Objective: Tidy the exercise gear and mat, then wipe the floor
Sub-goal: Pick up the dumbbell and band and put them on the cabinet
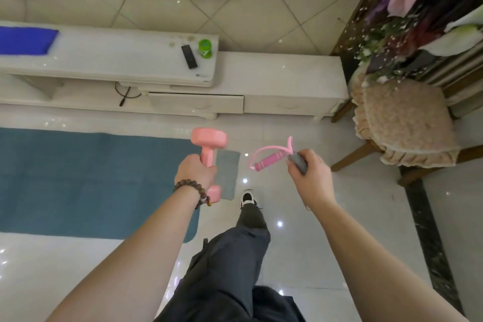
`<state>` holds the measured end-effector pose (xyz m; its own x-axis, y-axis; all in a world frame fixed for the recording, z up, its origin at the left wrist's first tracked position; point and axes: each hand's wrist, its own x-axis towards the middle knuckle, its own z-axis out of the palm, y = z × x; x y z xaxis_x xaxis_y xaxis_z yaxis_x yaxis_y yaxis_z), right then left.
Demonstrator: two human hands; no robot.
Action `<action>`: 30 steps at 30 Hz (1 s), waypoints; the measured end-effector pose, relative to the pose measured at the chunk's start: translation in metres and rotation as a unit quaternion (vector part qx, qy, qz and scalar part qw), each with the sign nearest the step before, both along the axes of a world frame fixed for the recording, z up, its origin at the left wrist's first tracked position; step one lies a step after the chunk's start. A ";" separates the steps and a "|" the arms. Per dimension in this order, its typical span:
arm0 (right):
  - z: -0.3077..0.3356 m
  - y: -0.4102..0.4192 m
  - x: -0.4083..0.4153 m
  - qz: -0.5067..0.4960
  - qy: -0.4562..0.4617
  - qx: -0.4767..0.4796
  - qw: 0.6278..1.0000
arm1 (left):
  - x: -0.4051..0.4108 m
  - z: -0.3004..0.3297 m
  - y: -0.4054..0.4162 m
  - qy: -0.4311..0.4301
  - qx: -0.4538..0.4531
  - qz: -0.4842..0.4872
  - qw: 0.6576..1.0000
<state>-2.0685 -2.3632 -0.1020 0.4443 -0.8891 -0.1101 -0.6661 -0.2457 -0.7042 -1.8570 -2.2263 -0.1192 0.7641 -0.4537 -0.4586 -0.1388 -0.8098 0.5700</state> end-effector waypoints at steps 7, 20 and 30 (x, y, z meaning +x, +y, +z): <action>-0.012 -0.106 0.065 0.031 0.009 0.017 0.999 | 0.051 -0.019 -0.098 0.005 0.012 0.026 1.000; 0.000 -0.319 0.193 0.093 0.026 0.013 0.995 | 0.152 -0.012 -0.289 0.047 0.024 0.051 0.997; -0.022 -0.441 0.284 0.206 0.046 0.019 0.977 | 0.198 -0.041 -0.374 0.067 0.049 0.135 0.987</action>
